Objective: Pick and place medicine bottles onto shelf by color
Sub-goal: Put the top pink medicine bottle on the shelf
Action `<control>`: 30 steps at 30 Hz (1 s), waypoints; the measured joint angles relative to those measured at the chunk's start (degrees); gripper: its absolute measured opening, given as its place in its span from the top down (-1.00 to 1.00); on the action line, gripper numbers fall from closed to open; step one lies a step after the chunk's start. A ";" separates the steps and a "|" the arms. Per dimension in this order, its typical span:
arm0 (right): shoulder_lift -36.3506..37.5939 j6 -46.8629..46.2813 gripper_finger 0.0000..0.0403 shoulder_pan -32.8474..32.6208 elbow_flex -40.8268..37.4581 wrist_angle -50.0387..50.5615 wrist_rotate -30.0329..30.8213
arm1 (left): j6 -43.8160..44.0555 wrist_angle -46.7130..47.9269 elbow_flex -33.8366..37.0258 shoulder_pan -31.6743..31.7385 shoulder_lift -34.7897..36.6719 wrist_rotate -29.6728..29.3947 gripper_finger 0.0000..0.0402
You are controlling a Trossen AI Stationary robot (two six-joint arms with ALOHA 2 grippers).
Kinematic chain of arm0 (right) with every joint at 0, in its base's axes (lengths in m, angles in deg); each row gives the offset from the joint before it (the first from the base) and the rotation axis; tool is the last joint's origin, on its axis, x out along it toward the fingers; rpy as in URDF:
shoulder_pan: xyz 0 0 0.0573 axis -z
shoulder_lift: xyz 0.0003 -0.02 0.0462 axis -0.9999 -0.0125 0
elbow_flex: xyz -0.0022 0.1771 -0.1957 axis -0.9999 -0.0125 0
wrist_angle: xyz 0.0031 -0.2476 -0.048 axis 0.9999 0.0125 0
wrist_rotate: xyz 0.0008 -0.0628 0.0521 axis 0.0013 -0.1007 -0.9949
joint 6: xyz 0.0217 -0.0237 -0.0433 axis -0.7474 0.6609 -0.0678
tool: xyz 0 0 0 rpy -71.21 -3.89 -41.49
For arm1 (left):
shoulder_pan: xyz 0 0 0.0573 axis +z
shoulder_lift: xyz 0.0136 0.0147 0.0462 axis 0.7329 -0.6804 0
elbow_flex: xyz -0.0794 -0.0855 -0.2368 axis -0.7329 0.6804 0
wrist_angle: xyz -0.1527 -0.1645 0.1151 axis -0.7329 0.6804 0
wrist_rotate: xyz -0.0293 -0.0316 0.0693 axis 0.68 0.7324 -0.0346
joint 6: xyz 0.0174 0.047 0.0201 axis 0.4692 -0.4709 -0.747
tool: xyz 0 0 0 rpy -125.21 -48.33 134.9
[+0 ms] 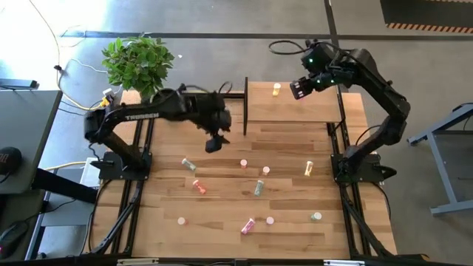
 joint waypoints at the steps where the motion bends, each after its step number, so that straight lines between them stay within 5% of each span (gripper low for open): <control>1: -0.02 -0.27 0.19 -0.71 -0.02 0.00 0.54 | 0.57 -2.39 1.88 -0.71 0.63 0.01 -0.18; 18: 0.00 1.74 0.19 -3.34 -0.04 0.00 0.68 | 16.42 -43.61 25.55 -9.87 3.35 -0.67 -0.18; 30: 4.76 2.83 0.19 -3.67 -0.09 -4.63 -8.30 | 19.53 -52.40 34.41 -14.34 3.35 -11.73 -0.18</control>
